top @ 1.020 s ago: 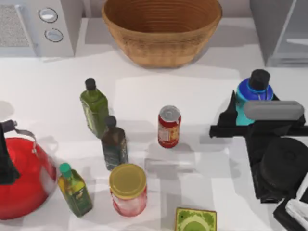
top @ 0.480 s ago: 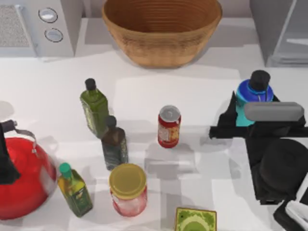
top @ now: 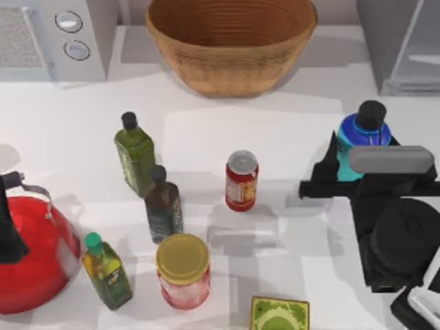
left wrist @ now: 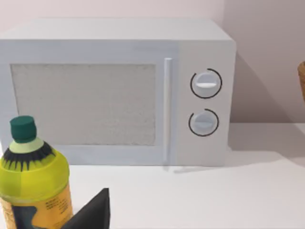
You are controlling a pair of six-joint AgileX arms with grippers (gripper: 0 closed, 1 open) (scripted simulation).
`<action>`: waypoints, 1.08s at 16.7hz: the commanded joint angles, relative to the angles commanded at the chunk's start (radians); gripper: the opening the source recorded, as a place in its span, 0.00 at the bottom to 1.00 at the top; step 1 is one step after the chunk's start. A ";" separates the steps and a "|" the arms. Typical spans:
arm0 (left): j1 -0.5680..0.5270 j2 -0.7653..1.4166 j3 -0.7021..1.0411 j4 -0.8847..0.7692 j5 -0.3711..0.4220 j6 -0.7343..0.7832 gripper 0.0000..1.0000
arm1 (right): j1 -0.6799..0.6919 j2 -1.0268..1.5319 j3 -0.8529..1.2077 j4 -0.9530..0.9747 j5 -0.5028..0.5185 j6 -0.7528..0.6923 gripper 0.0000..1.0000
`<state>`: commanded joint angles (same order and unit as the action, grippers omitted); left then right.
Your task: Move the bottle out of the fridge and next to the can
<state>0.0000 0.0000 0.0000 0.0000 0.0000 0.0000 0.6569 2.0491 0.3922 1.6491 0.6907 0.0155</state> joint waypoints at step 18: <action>0.000 0.000 0.000 0.000 0.000 0.000 1.00 | 0.012 -0.004 -0.013 0.012 0.013 0.001 1.00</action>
<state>0.0000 0.0000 0.0000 0.0000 0.0000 0.0000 0.6685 2.0452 0.3791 1.6611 0.7035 0.0161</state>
